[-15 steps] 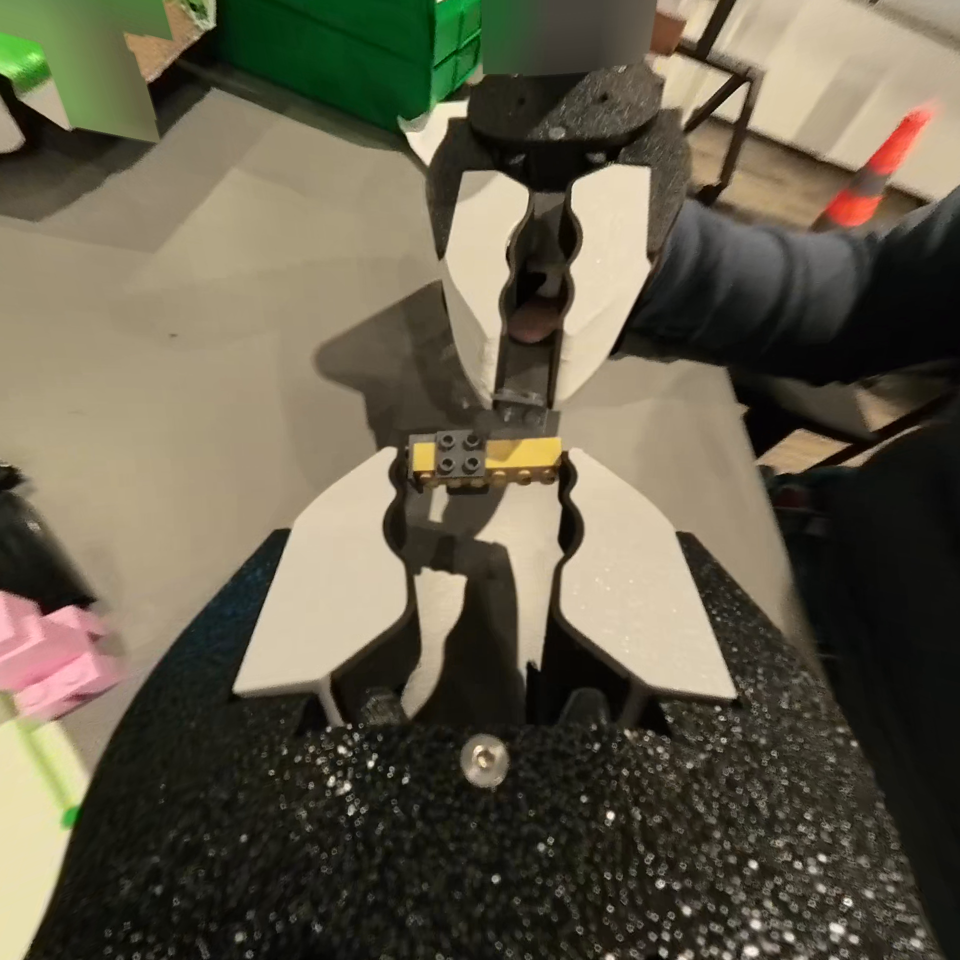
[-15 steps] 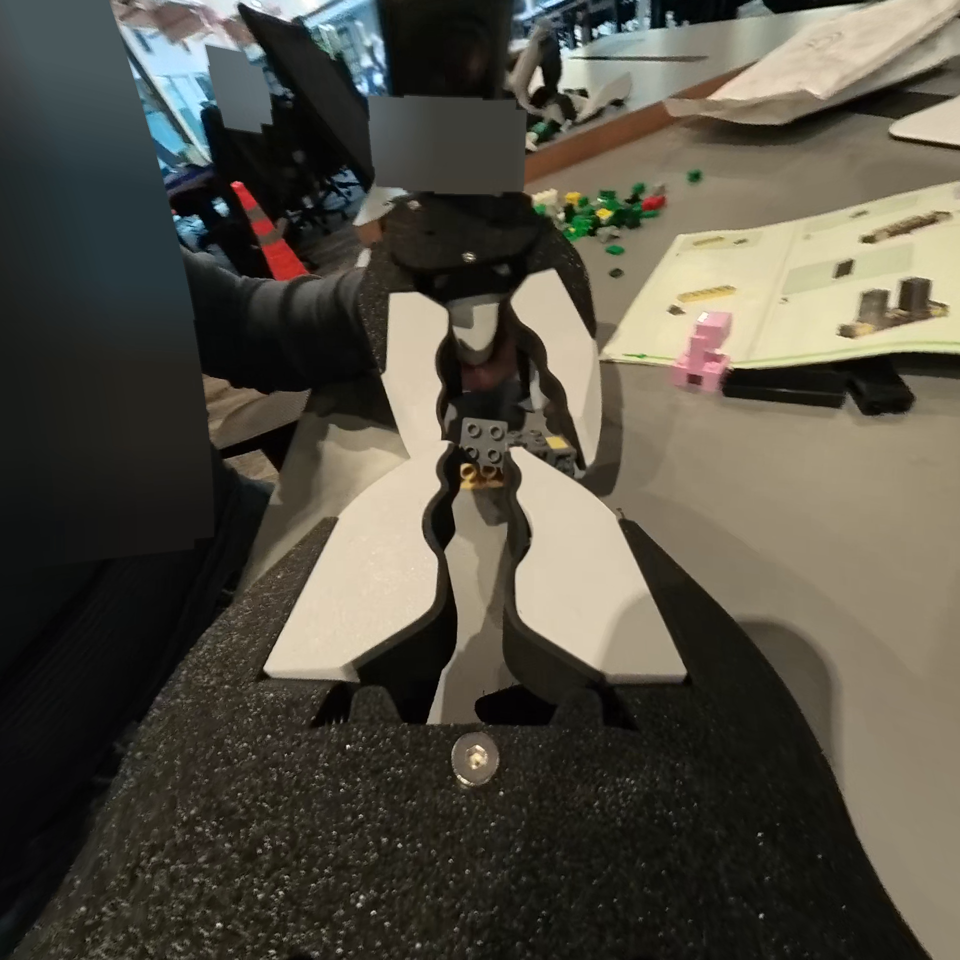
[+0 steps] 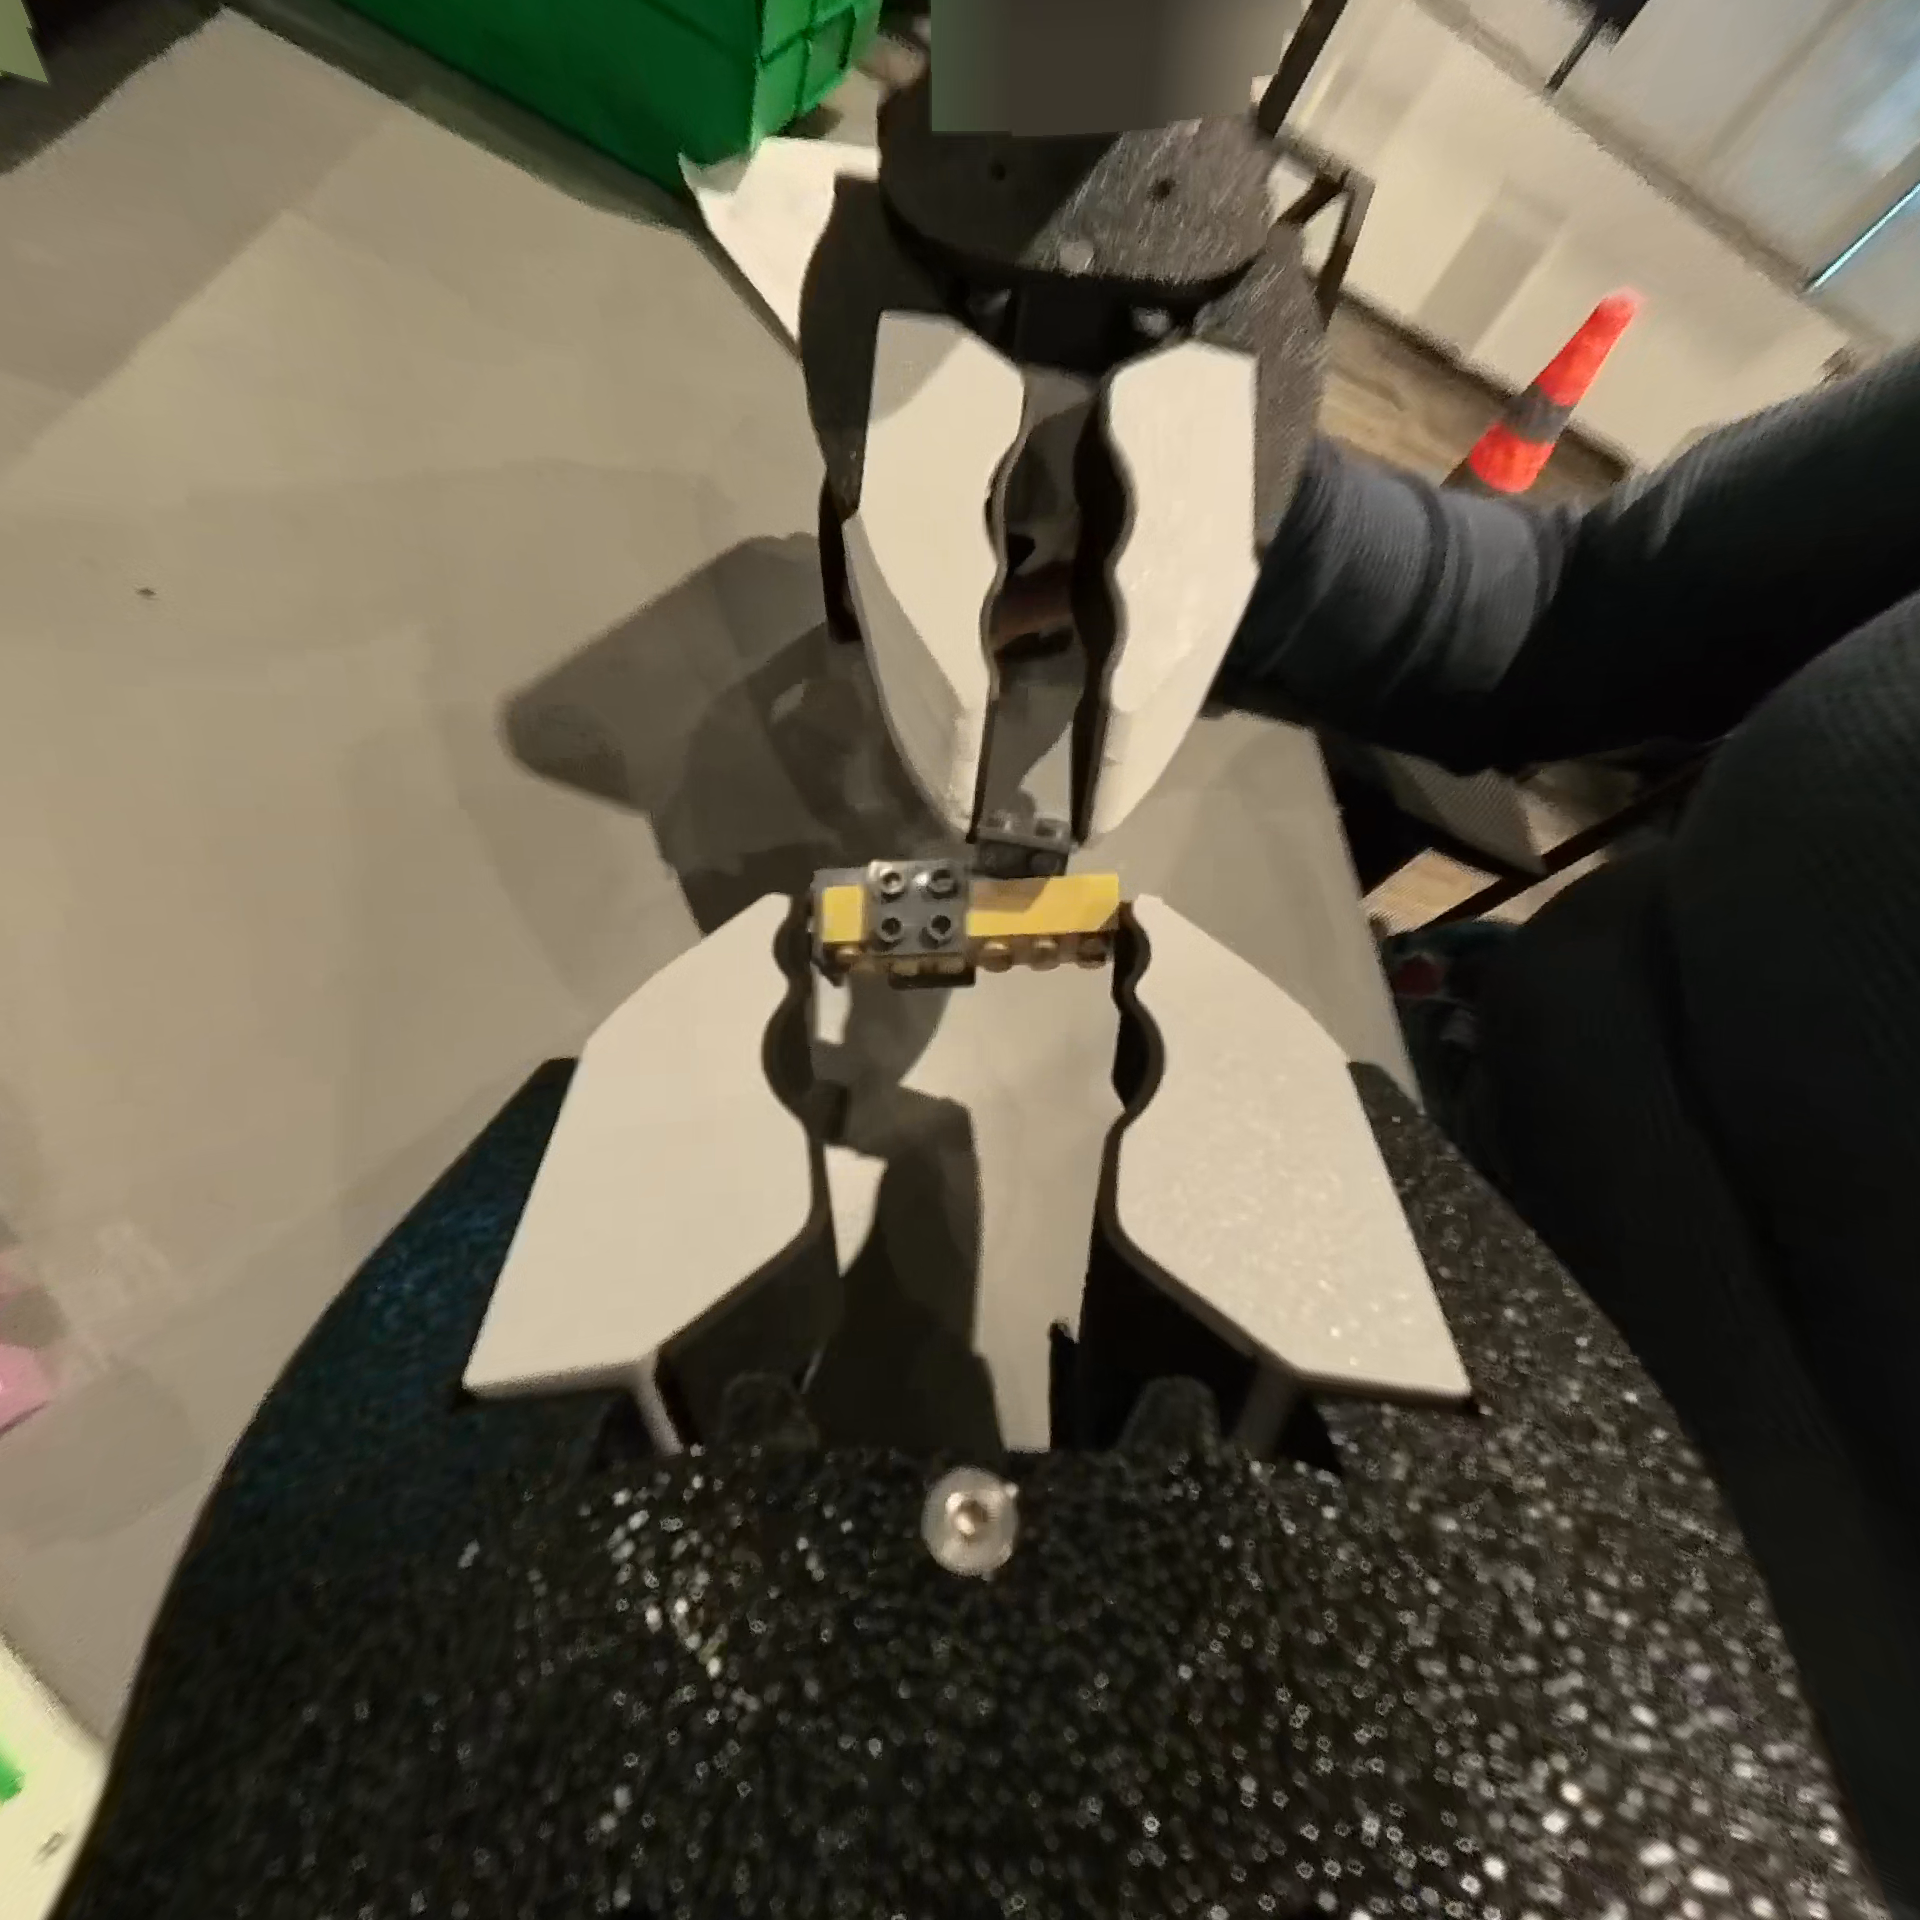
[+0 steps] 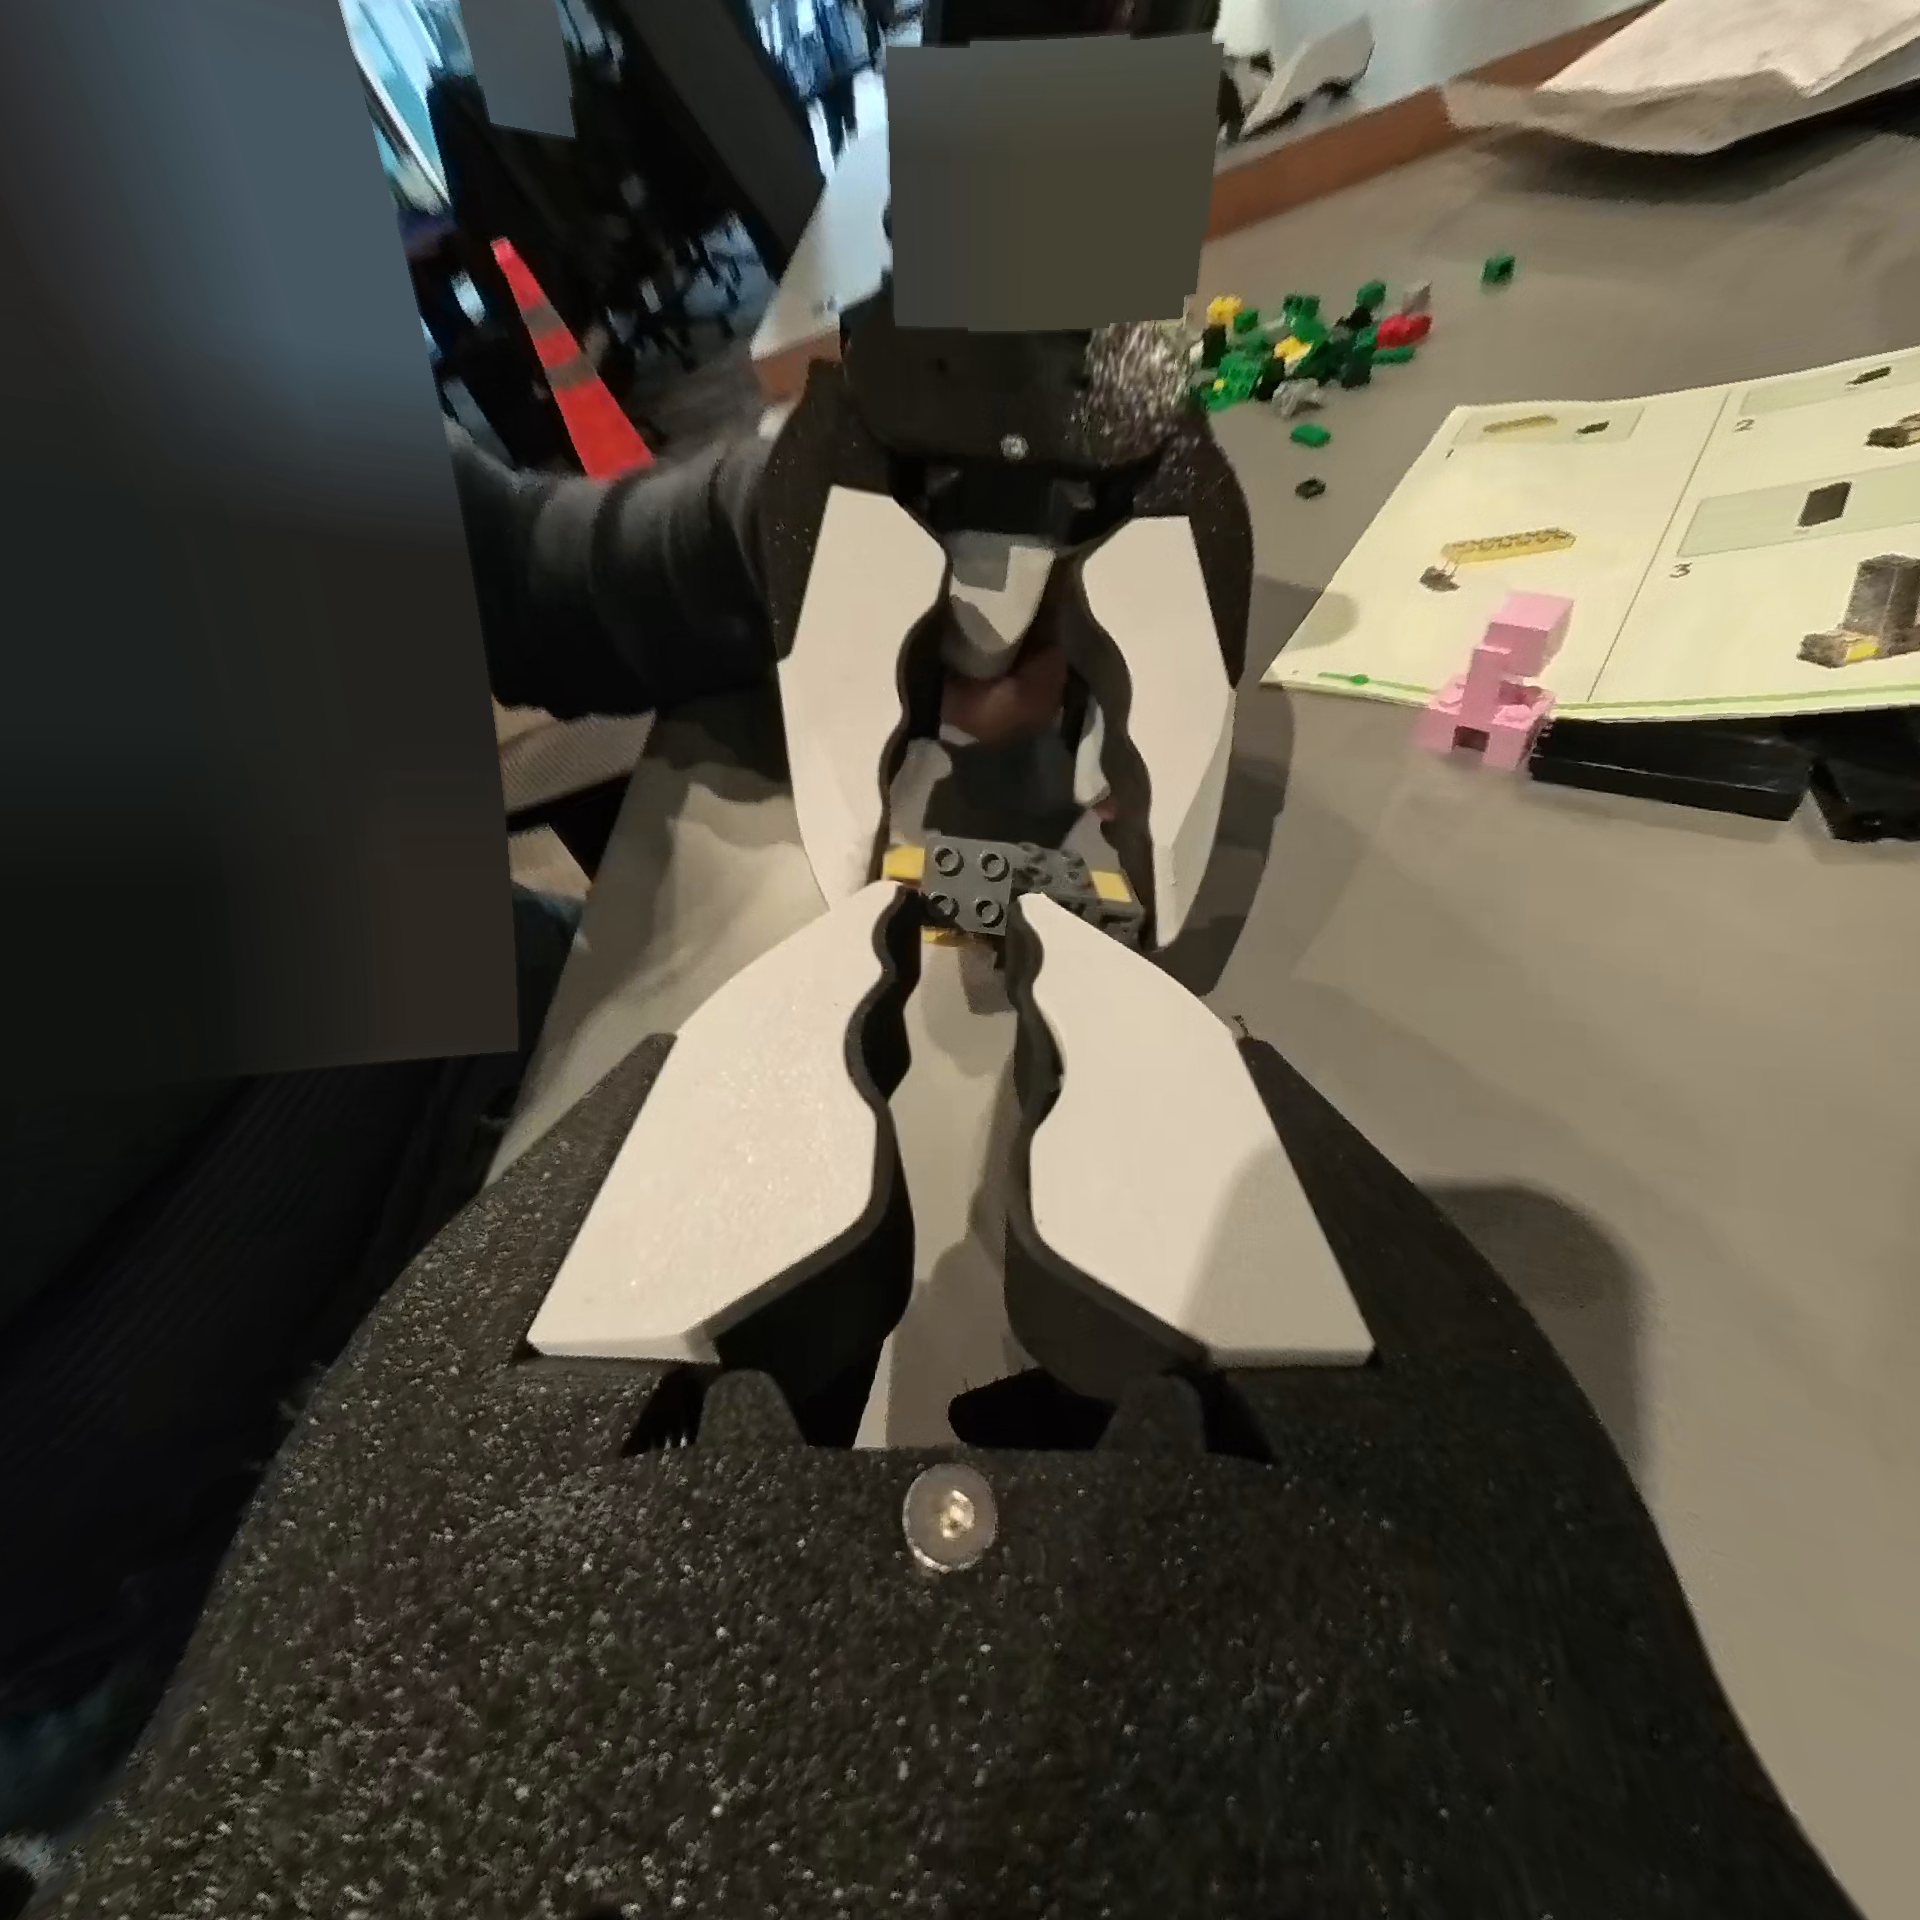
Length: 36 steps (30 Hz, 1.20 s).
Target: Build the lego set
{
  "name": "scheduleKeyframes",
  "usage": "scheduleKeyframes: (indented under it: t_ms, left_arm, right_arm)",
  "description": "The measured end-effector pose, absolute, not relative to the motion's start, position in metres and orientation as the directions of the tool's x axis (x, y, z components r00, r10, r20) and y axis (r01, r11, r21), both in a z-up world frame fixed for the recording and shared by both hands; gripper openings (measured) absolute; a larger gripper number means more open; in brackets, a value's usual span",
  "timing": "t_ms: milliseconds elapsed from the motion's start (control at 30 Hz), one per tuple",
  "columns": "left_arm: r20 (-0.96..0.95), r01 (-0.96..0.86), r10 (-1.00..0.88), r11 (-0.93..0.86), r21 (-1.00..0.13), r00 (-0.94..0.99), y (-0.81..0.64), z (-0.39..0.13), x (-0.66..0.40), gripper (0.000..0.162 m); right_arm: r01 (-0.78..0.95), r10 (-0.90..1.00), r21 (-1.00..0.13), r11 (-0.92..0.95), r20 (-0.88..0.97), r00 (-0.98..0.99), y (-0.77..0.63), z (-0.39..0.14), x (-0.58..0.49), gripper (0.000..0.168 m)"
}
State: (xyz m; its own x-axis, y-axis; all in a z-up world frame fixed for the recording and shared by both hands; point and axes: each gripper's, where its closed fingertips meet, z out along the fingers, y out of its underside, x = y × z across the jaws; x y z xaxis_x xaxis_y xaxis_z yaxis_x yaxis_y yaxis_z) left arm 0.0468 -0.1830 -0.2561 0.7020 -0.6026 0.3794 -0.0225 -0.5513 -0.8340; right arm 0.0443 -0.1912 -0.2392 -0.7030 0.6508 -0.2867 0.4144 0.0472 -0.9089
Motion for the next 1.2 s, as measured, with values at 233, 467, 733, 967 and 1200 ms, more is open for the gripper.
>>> scheduleKeyframes:
  t_ms: [233,467,733,967,1200]
  left_arm:
    - [0.275,-0.156,-0.628,-0.542,-0.826,0.728,-0.187,-0.265,0.051,0.056]
    - [0.174,-0.275,-0.658,-0.521,-0.808,0.733,-0.19,-0.272,0.055,0.056]
    - [0.146,-0.297,-0.669,-0.501,-0.813,0.729,-0.192,-0.271,0.056,0.056]
    - [0.137,-0.307,-0.68,-0.489,-0.817,0.72,-0.193,-0.269,0.059,0.056]
    - [0.133,-0.303,-0.685,-0.477,-0.825,0.716,-0.193,-0.267,0.06,0.056]
  right_arm:
    - [0.448,0.654,-0.854,0.266,-0.182,-0.734,-0.197,-0.246,0.05,0.015]
    - [0.513,0.61,-0.696,0.503,-0.135,-0.781,-0.204,-0.255,0.059,0.015]
    - [0.568,0.62,-0.591,0.573,-0.14,-0.772,-0.205,-0.254,0.059,0.015]
    - [0.598,0.63,-0.519,0.61,-0.14,-0.764,-0.206,-0.253,0.063,0.015]
    - [0.638,0.637,-0.444,0.629,-0.176,-0.75,-0.208,-0.252,0.065,0.015]
